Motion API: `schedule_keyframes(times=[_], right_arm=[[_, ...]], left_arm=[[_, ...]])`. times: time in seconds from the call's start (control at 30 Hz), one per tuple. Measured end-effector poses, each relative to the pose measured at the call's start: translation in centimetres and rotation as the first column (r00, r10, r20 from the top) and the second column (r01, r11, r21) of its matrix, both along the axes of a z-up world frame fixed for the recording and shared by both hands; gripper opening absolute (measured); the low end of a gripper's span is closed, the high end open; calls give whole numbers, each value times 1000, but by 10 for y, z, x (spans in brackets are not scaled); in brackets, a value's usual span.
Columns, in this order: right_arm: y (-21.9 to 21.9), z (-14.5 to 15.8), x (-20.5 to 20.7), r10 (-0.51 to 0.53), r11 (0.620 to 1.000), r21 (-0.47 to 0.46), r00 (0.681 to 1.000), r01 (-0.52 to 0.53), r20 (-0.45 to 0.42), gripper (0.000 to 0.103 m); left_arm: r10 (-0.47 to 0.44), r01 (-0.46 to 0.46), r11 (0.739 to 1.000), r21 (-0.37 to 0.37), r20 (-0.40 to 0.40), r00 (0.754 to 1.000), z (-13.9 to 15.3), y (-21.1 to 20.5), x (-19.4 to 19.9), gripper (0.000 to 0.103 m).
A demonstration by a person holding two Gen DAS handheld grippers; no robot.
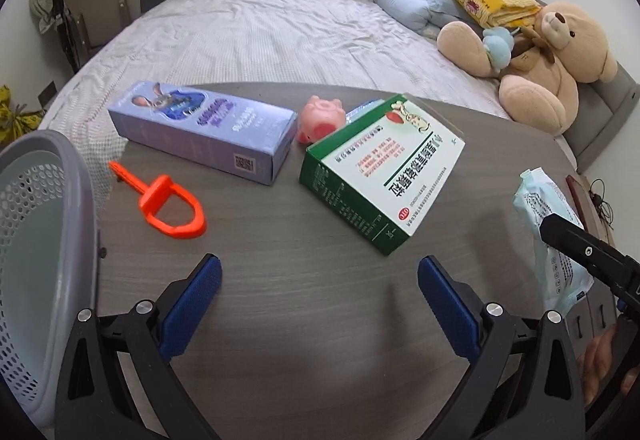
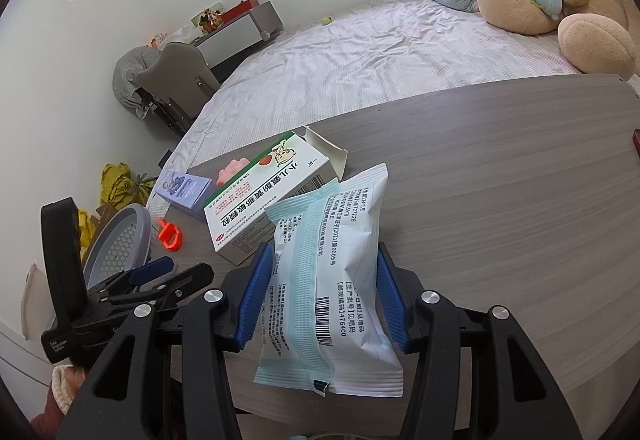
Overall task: Collect trash
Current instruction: 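Move the left tool to the orange clip and grasp it while the right tool holds the packet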
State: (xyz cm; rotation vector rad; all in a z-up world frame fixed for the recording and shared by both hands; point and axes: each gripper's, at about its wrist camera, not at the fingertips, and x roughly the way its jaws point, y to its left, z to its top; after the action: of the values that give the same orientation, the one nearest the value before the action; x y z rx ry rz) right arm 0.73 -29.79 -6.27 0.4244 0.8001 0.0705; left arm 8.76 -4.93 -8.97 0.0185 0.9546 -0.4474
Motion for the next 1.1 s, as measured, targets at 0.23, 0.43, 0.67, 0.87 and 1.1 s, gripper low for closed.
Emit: schedule_keyframes(times=[0.23,0.43,0.67,0.87,1.1], right_arm=[[3,1,-3,9,1000,3,1000,-9,1,50],[1,1,-3,3,1000,4,1000,-3,2,50],[3,-1,-2,3,1000,9,1000,-3,-7,50],[0,-1,-2,-1,1000,8,1000,1,-5,50],[1,5,-6,-5,1000,-3,1000,5,1,50]], left_arm=[[11,-11,1000,20,32,999,8,8,18,97],[2,-4,997,75,29,1000,1,5,33,97],[-31,34,997,75,-40,999,-10,2,42,97],[-77,81,994,67,-59,995,-12,-7,18,97],[-155,159,986,45,-79,985,-6,-19,-22,97]])
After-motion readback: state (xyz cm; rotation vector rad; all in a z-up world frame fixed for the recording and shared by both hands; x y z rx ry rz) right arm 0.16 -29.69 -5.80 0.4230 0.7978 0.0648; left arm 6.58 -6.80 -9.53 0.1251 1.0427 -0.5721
